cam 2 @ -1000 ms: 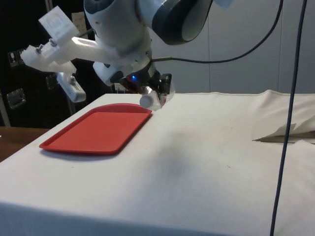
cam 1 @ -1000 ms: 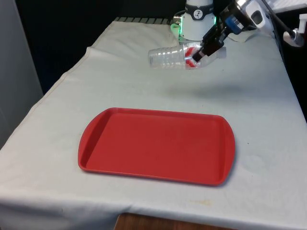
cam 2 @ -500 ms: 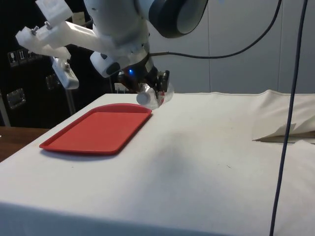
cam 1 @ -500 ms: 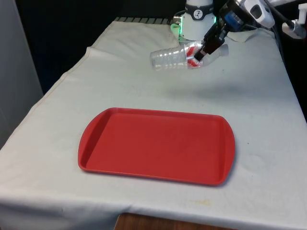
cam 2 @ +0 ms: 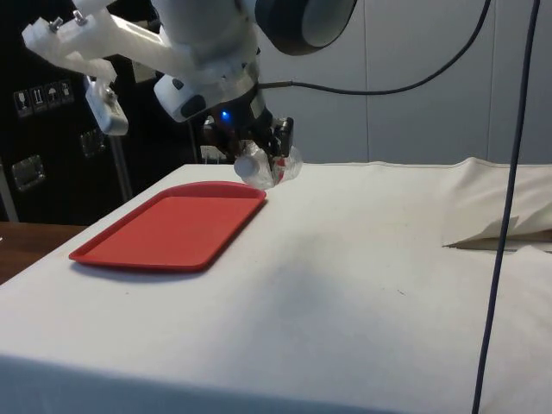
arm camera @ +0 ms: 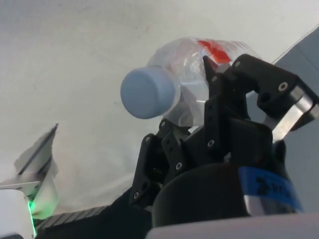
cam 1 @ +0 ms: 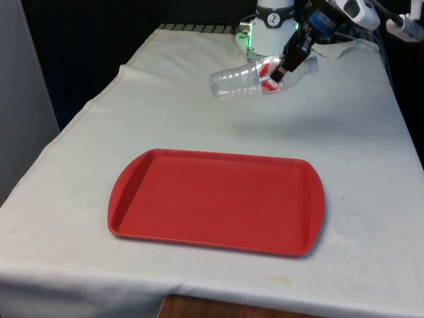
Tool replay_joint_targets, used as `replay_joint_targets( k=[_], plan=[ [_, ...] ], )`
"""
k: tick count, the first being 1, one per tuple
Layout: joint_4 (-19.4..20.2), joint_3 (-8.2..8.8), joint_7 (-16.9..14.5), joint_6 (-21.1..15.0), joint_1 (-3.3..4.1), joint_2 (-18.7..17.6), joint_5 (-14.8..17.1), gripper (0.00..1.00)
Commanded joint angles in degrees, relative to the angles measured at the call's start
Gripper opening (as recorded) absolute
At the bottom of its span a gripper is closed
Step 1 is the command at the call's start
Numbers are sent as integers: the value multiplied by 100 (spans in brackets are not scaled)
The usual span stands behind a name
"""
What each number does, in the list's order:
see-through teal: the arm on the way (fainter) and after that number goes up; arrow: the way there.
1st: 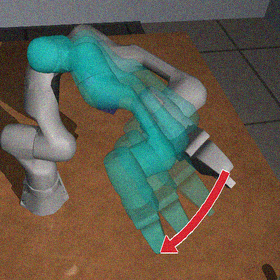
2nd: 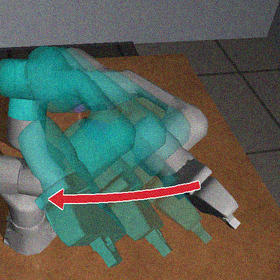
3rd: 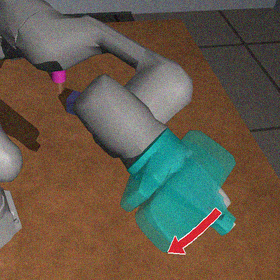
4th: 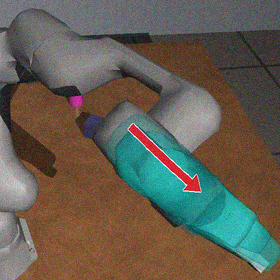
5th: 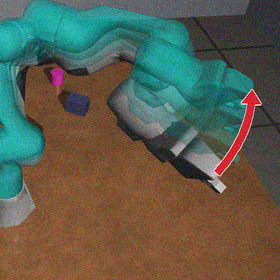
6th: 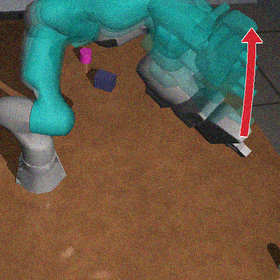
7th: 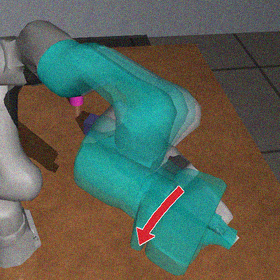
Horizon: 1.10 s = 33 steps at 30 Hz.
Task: Place the bottle upright on the tray.
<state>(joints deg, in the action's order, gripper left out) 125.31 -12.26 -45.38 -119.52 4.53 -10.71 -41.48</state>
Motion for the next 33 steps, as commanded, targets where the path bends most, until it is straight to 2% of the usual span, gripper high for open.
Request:
replay_joint_targets(
  k=[1,2,3,10,11,12,17,18,19,22,26,27,28,33],
  plan=[
    [17,-6,-74,-86,-29,34,80,0],
    [0,6,-23,-11,0,11,29,0],
    [17,6,-97,-97,-29,46,115,0],
    [11,74,-269,-212,-29,115,338,0],
    [0,86,-223,-149,0,97,292,0],
    [11,80,-298,-223,-23,126,372,0],
    [6,132,-435,-292,-23,178,550,0],
    [-6,138,-367,-223,0,149,476,0],
    [0,143,-458,-304,-23,183,584,0],
    [-6,166,-533,-332,-29,212,682,0],
    [-17,206,-653,-384,-23,246,837,0],
    [-34,218,-590,-321,0,218,773,0],
    [-23,218,-682,-390,-23,252,871,0],
    [-52,269,-842,-430,-23,286,1077,0]
  ],
)
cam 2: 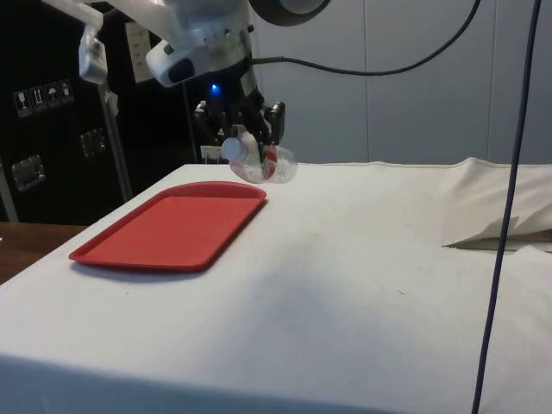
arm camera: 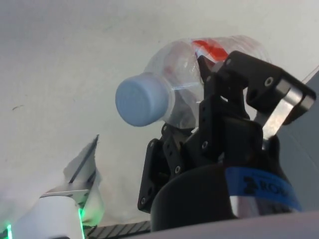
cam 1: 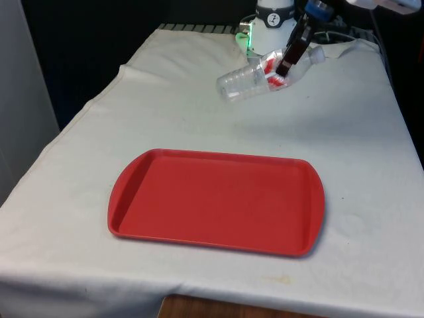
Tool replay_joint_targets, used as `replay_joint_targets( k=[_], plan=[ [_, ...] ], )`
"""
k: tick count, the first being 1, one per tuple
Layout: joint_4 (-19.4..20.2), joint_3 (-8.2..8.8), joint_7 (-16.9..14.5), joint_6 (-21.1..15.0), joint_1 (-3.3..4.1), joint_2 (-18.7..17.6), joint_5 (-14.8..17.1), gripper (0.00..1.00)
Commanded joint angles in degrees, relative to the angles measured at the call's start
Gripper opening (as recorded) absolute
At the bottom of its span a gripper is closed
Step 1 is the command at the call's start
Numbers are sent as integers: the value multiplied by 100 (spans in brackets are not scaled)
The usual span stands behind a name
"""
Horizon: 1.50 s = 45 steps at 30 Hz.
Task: Place the bottle upright on the tray.
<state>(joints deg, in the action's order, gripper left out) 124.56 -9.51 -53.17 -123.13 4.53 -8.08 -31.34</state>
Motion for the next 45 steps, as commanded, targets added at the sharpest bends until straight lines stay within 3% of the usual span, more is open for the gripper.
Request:
replay_joint_targets(
  k=[1,3,11,12,20,21,30,31,45],
  plan=[
    [17,0,-80,-74,-23,23,86,0],
    [-6,17,-46,-17,0,6,63,0],
    [-29,97,-372,-132,-23,92,470,0],
    [-34,97,-292,-69,0,69,384,0],
    [-86,166,-613,-138,-23,126,779,0],
    [-97,160,-510,-74,0,92,665,0],
    [-149,246,-888,-126,-17,178,1152,0],
    [-160,258,-837,-74,0,155,1089,0],
    [-223,361,-1295,-109,-17,258,1684,0]
  ],
)
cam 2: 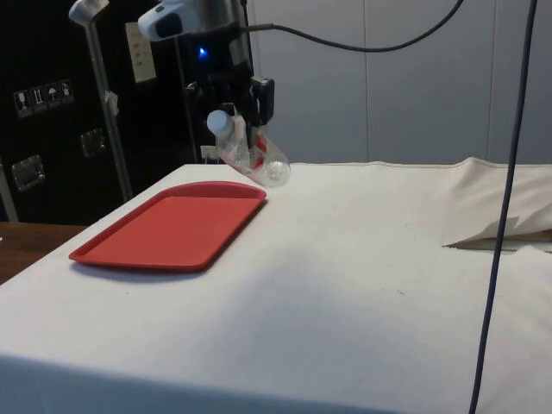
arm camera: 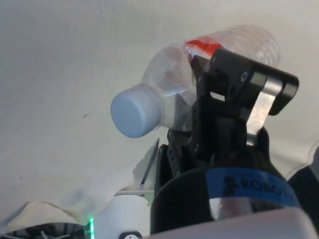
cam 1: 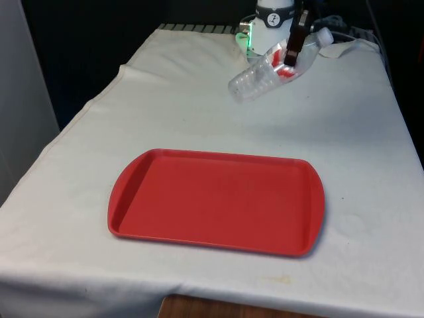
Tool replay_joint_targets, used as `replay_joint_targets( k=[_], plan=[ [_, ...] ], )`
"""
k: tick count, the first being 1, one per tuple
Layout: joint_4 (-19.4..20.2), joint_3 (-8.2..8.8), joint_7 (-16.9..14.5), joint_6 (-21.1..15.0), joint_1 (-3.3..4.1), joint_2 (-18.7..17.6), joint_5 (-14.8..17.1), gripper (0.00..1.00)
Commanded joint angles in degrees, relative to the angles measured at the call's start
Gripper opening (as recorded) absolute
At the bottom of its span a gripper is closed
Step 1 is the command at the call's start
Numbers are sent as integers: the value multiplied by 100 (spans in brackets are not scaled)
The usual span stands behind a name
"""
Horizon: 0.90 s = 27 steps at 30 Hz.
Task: Place the bottle upright on the tray.
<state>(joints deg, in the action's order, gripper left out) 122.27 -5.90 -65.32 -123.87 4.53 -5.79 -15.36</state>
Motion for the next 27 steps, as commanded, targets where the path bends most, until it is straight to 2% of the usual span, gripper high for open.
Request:
replay_joint_targets(
  k=[1,5,6,11,14,15,19,24,25,27],
  plan=[
    [6,11,-109,-34,-17,29,126,0],
    [-23,57,-258,-29,-17,52,327,0],
    [-29,63,-195,0,0,29,252,0],
    [-57,115,-441,-17,-17,86,579,0],
    [-74,143,-533,-11,-17,97,699,0],
    [-74,143,-476,0,0,69,630,0],
    [-97,183,-676,0,-17,120,894,0],
    [-120,229,-825,6,-17,143,1094,0],
    [-115,235,-773,6,0,126,1043,0],
    [-138,252,-894,11,-17,149,1192,0]
  ],
)
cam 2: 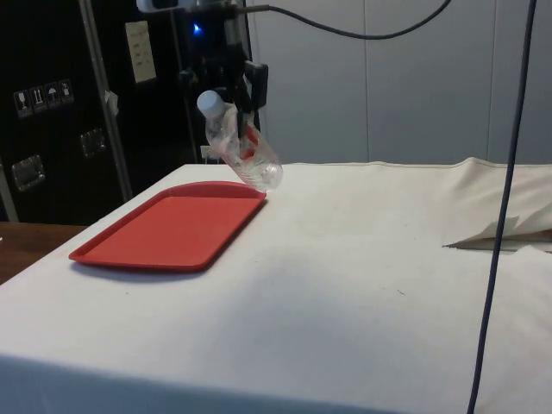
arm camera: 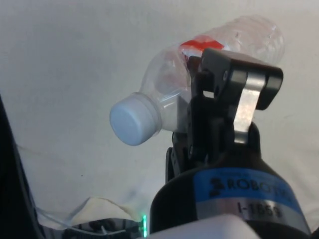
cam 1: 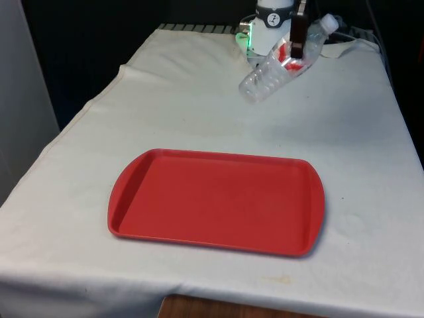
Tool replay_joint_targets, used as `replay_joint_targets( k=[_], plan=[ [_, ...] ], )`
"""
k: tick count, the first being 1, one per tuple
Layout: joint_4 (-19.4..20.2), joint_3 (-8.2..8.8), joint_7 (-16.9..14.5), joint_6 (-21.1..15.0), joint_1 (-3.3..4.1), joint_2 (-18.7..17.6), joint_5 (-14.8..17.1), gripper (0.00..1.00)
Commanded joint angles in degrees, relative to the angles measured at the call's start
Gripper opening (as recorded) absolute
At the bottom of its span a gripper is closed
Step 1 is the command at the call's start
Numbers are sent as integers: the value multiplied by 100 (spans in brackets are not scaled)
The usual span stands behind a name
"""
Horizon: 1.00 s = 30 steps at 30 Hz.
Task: Place the bottle upright on the tray.
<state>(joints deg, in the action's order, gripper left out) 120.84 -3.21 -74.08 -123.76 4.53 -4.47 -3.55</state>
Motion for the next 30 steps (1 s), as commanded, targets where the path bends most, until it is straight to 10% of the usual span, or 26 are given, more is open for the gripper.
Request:
replay_joint_targets(
  k=[1,30],
  plan=[
    [-6,0,-74,6,-17,23,92,0],
    [-201,321,-837,109,-11,29,1192,0]
  ],
)
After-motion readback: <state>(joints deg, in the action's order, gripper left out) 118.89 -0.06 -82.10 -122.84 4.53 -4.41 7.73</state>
